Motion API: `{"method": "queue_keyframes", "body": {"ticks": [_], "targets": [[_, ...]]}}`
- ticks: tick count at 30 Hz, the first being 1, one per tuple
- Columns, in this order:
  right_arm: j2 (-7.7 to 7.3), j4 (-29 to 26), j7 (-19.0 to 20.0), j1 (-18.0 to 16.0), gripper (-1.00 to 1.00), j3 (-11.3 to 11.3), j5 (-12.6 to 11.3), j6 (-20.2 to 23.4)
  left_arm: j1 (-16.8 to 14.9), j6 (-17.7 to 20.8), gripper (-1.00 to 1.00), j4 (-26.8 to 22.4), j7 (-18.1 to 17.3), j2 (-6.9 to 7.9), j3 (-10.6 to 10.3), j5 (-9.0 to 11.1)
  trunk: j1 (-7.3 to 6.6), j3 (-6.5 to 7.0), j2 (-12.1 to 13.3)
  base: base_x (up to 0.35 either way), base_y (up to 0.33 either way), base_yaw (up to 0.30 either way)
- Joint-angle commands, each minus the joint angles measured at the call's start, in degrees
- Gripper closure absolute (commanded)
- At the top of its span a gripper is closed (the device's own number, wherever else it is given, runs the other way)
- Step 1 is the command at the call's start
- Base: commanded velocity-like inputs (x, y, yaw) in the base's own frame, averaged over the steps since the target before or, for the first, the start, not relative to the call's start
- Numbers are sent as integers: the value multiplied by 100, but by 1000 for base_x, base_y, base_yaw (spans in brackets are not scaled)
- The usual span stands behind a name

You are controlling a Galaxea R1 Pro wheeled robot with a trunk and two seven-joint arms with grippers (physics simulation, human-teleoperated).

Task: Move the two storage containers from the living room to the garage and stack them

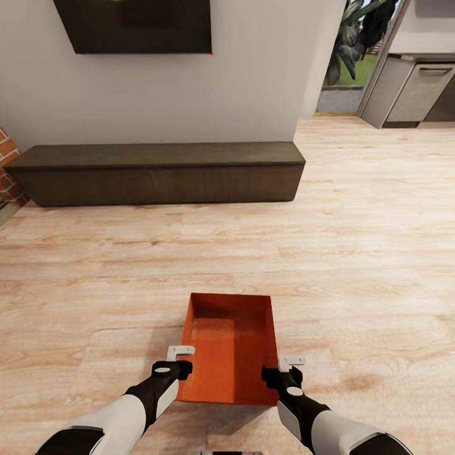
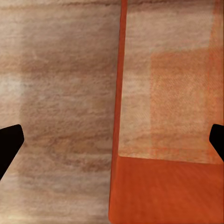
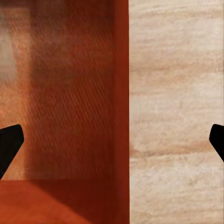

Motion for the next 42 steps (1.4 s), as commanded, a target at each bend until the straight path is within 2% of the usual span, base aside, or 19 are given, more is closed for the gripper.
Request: {"method": "queue_keyframes", "body": {"ticks": [1,30,42], "targets": [[1,5,-17,-3,-100,50,-53,-21,-1,21,-100,-7,21,-1,-9,-5,22,-22,-43,0,0,0],[1,5,-17,-3,-100,50,-71,-34,-1,18,-100,-27,22,-1,-9,-5,659,-543,-1206,0,0,0],[-15,5,-17,-3,-100,50,-71,-34,-1,12,-100,-60,22,-1,-8,10,659,-543,-1206,0,0,0]]}}
